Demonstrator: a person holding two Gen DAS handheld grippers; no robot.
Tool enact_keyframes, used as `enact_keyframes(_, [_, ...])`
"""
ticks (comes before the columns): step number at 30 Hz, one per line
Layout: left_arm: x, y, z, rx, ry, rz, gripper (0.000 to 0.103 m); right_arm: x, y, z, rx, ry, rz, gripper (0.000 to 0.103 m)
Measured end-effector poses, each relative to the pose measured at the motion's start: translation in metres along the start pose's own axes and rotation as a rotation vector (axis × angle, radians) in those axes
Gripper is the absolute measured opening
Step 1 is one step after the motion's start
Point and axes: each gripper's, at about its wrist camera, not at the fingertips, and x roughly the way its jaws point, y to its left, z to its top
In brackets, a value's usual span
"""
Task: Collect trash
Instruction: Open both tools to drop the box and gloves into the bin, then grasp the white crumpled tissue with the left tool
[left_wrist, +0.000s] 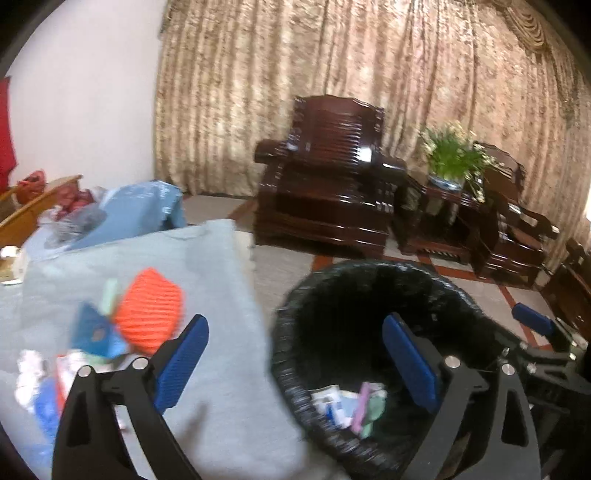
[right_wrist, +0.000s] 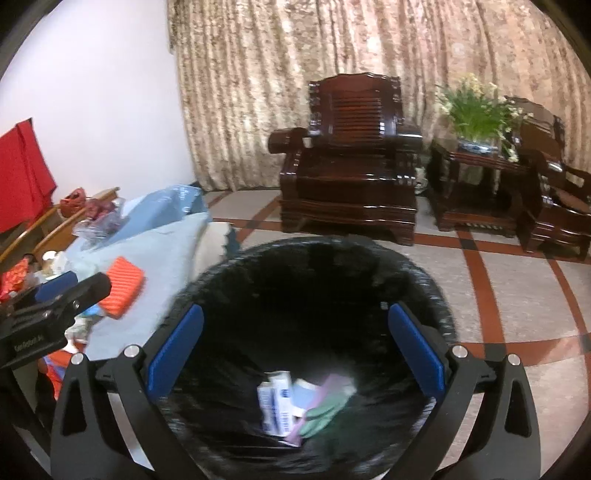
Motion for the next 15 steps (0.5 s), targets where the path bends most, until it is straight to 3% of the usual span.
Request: enact_keyframes(15, [-0.091,0.148,-0.043,-0.093,-0.053,0.327,0.094,0.012,0.146,-0.002,-0.144,0.018,0.21,0.098])
